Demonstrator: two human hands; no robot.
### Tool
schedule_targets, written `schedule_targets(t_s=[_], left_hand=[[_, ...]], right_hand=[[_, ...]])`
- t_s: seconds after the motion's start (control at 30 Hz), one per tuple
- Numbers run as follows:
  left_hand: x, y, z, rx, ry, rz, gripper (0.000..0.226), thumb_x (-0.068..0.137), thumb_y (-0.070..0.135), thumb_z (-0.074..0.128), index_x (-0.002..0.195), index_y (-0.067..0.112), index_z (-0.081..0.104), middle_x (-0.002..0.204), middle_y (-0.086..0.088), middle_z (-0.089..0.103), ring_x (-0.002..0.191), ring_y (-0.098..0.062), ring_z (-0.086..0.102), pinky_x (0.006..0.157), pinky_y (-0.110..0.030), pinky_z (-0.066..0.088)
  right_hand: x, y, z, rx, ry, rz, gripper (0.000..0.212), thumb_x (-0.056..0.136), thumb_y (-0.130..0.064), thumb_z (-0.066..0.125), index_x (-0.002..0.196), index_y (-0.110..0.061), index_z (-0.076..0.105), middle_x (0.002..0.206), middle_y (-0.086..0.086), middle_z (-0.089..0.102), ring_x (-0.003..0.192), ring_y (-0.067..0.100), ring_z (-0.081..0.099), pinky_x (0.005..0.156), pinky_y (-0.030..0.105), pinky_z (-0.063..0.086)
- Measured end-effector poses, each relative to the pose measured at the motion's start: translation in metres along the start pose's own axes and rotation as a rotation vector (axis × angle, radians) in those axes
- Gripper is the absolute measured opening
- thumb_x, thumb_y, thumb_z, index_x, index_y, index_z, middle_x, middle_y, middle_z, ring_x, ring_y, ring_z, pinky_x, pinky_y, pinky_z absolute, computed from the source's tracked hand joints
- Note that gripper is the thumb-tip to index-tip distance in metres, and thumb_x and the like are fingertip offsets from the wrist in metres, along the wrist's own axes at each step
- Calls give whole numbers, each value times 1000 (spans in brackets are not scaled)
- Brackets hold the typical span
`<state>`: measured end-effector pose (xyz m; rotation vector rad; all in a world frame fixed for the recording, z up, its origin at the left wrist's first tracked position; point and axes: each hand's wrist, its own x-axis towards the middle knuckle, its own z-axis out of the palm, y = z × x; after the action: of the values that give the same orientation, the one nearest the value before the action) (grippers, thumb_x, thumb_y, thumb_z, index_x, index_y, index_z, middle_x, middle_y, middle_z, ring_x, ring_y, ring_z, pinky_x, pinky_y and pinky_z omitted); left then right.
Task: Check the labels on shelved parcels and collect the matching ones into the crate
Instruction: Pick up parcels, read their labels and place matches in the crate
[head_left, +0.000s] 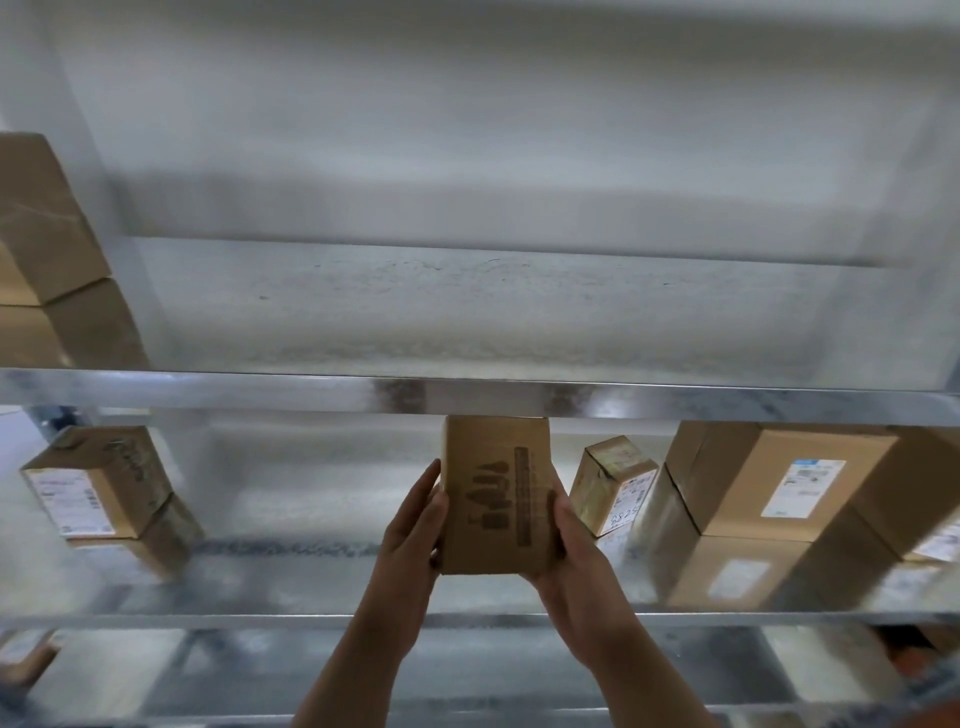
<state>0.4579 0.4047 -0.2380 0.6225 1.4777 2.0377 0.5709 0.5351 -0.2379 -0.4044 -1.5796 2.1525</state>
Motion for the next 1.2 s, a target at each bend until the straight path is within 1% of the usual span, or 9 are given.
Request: schedule_targets(t_s=[0.13, 0.43, 0.57, 0.7, 0.77, 0.83, 0.93, 1.03, 1.2], left_hand=[[2, 1, 2, 8, -53, 17, 57, 94, 33, 59, 150, 28, 50, 134, -6, 70, 122, -30, 67, 99, -48, 57], [8, 0, -4, -37, -51, -14, 54, 94, 33, 56, 147, 27, 52, 132, -6, 71, 120, -30, 68, 95, -44, 59], [8, -6, -12, -68, -58, -87, 42, 105, 36, 50, 146, 27, 55, 131, -10, 71, 120, -35, 68, 97, -57, 57], [8, -19, -22, -48, 54, -146, 44, 110, 21, 44, 145, 46, 48, 125, 2, 74, 108, -24, 75, 80, -47, 64], [9, -22, -24, 0, 104, -181, 50, 111, 10, 41, 140, 49, 50, 111, -1, 78, 95, -21, 78, 70, -42, 64], [11, -21, -23, 53, 102, -182, 48, 111, 6, 39, 139, 41, 56, 100, -6, 79, 84, -21, 78, 68, -41, 63], [11, -15, -19, 94, 16, -161, 38, 112, 33, 38, 147, 39, 53, 122, 0, 75, 109, -19, 74, 87, -49, 62], [11, -6, -18, 115, -117, -141, 49, 105, 58, 42, 151, 42, 47, 143, 3, 64, 130, -27, 63, 102, -57, 55], [13, -6, -19, 56, -126, -127, 61, 97, 59, 58, 153, 41, 44, 145, 3, 63, 132, -27, 62, 106, -59, 52]], right_hand=[[4, 1, -3, -25, -7, -19, 55, 112, -51, 26, 164, -34, 27, 155, 12, 55, 144, 36, 52, 121, 64, 34], [11, 10, -3, -58, 26, 8, 61, 107, -53, 40, 163, -32, 30, 150, 13, 59, 140, 36, 56, 117, 64, 40], [13, 10, 0, -180, 114, 44, 41, 110, -41, 38, 134, -23, 66, 120, 6, 77, 118, 27, 72, 96, 51, 59], [13, 15, -2, -231, 201, 66, 33, 113, -27, 41, 114, -11, 70, 93, -3, 76, 92, 14, 75, 73, 32, 60], [12, 16, -2, -200, 172, 59, 29, 110, -31, 46, 121, -13, 67, 99, -2, 78, 95, 17, 77, 76, 39, 64], [11, 14, 1, -115, 109, 67, 30, 106, -34, 51, 130, -19, 60, 114, 6, 77, 108, 28, 75, 88, 57, 63], [10, 14, 3, 55, 29, 87, 37, 102, -32, 57, 138, -28, 52, 129, 16, 70, 122, 37, 69, 96, 68, 56], [10, 14, 2, 68, 2, 69, 37, 103, -35, 60, 139, -38, 50, 138, 16, 66, 128, 39, 65, 100, 70, 53], [9, 12, -1, -2, 4, 14, 47, 101, -41, 57, 147, -43, 47, 141, 10, 66, 132, 37, 62, 104, 70, 50]])
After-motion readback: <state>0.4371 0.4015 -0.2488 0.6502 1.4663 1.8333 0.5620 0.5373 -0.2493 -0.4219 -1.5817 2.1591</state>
